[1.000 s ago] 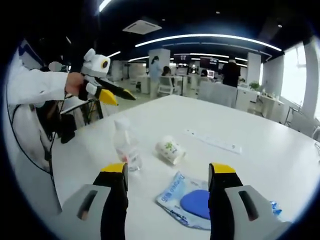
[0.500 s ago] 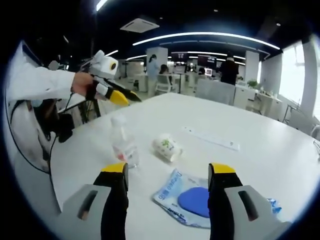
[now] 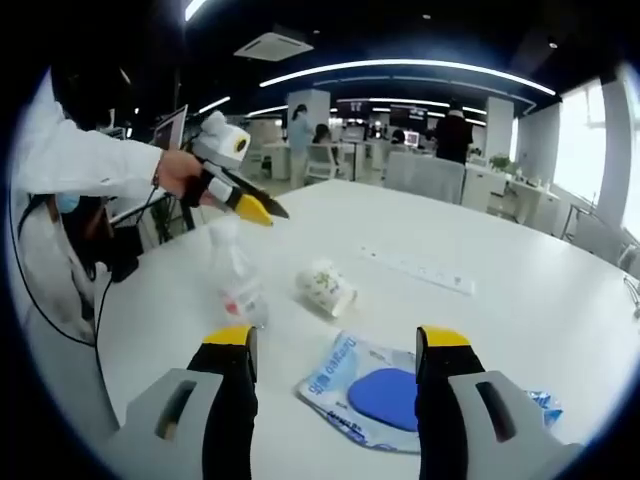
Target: Arrange the tabletop items into an orderly group along one side of the table until the central work area is clear of visible clutter.
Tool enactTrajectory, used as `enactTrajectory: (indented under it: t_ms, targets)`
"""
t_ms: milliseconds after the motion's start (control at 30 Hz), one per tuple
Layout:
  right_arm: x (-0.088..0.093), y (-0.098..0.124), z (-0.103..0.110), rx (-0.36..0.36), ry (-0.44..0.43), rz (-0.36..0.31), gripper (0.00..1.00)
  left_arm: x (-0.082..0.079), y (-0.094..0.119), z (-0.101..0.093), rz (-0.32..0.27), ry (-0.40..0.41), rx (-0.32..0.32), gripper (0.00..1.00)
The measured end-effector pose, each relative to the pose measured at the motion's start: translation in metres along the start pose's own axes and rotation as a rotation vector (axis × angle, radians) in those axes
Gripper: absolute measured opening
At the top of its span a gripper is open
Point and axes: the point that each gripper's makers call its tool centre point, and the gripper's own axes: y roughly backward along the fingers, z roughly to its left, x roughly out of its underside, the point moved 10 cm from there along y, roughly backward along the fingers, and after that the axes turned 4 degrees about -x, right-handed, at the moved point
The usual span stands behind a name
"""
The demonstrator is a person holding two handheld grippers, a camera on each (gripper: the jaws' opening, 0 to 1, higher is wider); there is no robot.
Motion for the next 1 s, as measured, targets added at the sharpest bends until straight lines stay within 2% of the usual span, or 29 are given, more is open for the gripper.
enactTrajectory:
  t_ms: [133, 467, 1000]
  targets:
    - [0.001, -0.001, -0.003, 0.003, -0.003, 0.004, 0.62, 0.002, -0.010, 0.001, 0.013, 0.023, 0.022, 0.60]
    - [0.005, -0.002, -0.009, 0.022, -0.008, 0.012, 0.62, 0.020, -0.038, 0.007, 0.089, 0.071, 0.067, 0.57]
    - [0.015, -0.006, -0.018, 0.044, -0.021, 0.037, 0.60, 0.033, -0.069, 0.015, 0.121, 0.118, 0.114, 0.44]
